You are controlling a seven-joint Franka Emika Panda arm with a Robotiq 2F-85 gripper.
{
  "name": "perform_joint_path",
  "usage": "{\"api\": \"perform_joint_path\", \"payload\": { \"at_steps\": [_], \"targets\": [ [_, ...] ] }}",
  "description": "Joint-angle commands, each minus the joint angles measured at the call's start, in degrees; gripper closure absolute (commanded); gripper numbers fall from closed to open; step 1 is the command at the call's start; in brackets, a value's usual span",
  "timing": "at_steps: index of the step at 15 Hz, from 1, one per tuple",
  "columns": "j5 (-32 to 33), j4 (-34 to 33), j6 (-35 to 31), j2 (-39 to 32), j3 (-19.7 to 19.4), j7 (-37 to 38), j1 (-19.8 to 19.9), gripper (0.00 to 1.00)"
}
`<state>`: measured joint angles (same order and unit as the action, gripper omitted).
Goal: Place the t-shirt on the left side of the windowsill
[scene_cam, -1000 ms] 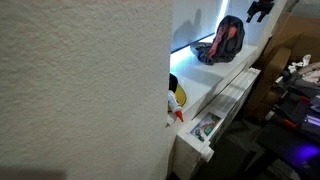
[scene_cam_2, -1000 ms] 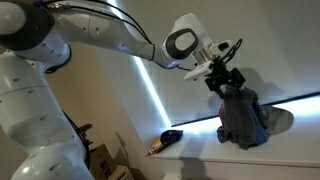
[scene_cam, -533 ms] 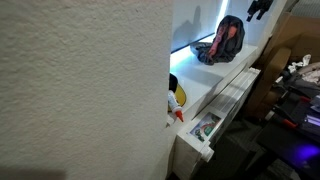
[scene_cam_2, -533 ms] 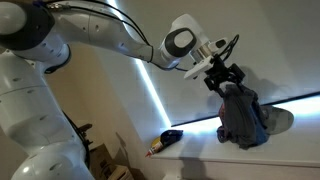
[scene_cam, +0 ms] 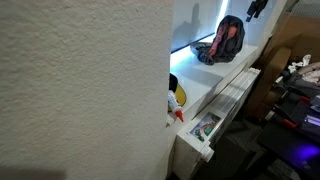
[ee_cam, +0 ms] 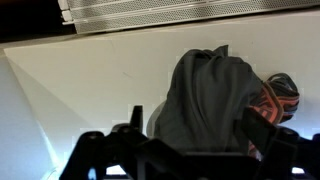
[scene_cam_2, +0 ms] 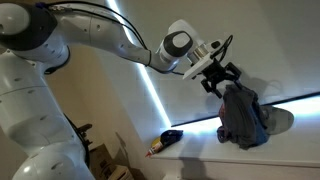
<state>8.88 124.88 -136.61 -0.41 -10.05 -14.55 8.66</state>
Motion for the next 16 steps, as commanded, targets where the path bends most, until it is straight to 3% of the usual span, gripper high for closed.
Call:
{"api": "perform_joint_path", "payload": {
  "at_steps": [1, 4, 7, 13, 16],
  "targets": [
    [-2.7, 0.0, -1.4, 0.2, 0.2, -0.1, 0.4, 0.0],
    [-0.4, -1.5, -6.1, -2.6, 1.2, -0.8, -0.6, 0.0],
    [1.0, -2.6, -5.5, -4.4, 2.1, -3.7, -1.2, 0.0],
    [0.6, -1.9, -5.0, -4.1, 2.2, -2.3, -1.2, 0.0],
    [-0.4, -1.2, -11.0, -5.3, 1.8, 3.4, -1.1, 0.0]
  ]
}}
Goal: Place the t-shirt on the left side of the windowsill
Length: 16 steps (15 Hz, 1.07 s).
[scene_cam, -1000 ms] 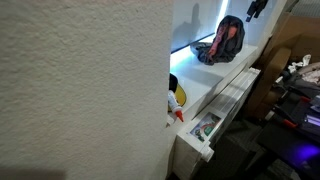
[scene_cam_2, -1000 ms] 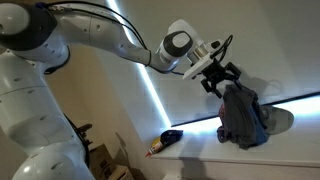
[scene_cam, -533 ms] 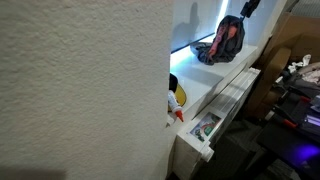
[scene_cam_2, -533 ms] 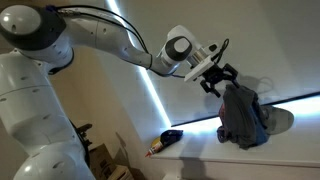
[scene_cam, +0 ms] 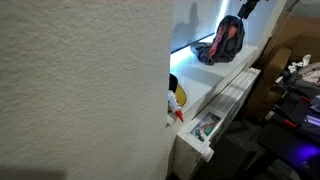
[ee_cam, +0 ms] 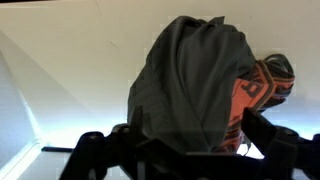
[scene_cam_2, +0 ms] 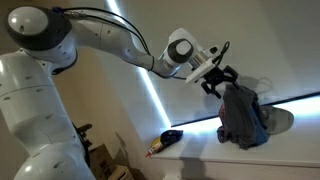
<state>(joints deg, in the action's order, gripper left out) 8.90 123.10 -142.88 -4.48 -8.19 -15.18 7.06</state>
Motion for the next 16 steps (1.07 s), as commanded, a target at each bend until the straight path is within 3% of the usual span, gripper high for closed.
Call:
{"api": "perform_joint_path", "payload": {
  "at_steps": [1, 2, 3, 4, 13, 15, 16],
  "targets": [
    [0.0, 0.0, -1.3, -0.3, 0.3, 1.7, 0.4, 0.0],
    [0.0, 0.0, -2.4, -0.7, 0.2, 2.9, 0.4, 0.0],
    [0.0, 0.0, -2.9, -0.9, 0.1, 3.4, 0.4, 0.25],
    [-0.4, 0.0, -2.5, -0.9, 0.2, 3.2, 0.4, 0.26],
    [-0.5, -1.5, 1.0, -1.5, 0.3, 3.2, 0.4, 0.9],
    [-1.1, -2.4, 3.5, -1.4, 0.4, 2.5, 0.3, 1.0],
    [-2.5, -2.9, 5.0, -1.0, 0.7, 0.8, 0.5, 1.0]
  ]
}}
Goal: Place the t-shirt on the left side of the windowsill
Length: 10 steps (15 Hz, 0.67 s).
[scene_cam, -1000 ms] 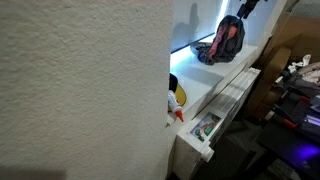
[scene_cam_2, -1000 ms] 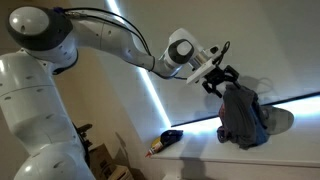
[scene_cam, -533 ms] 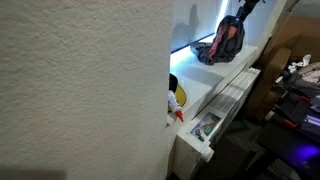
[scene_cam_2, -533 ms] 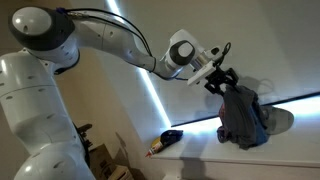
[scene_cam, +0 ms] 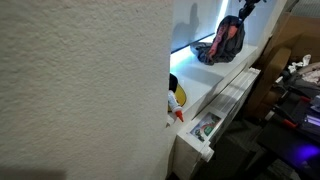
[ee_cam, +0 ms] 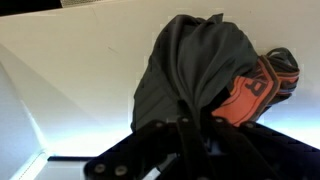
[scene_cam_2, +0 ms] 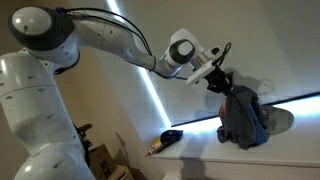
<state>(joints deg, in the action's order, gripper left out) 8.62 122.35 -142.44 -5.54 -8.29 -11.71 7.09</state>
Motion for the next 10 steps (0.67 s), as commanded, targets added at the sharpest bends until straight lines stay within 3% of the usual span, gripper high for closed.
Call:
{"api": "perform_joint_path", "payload": {
  "at_steps": [1, 10],
  "targets": [
    [-2.9, -2.4, 5.8, 1.1, 0.9, -3.1, 0.4, 1.0],
    [4.0, -6.7, 10.1, 15.3, 2.6, 2.7, -1.3, 0.99]
  ]
}}
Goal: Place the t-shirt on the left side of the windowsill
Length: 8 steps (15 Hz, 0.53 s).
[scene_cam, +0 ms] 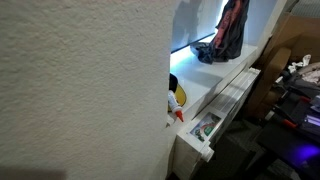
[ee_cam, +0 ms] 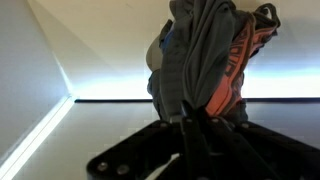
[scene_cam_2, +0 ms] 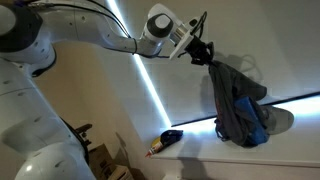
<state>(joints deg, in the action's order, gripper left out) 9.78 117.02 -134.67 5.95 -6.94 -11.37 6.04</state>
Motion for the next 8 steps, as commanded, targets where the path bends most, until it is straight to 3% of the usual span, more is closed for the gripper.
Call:
{"api": "perform_joint_path", "payload": {
  "at_steps": [1, 8],
  "targets": [
    [3.9, -2.0, 2.4, 4.7, 1.7, 3.5, -0.3, 0.99],
    [12.1, -9.3, 7.0, 5.9, 5.7, 12.7, -0.3, 0.99]
  ]
}}
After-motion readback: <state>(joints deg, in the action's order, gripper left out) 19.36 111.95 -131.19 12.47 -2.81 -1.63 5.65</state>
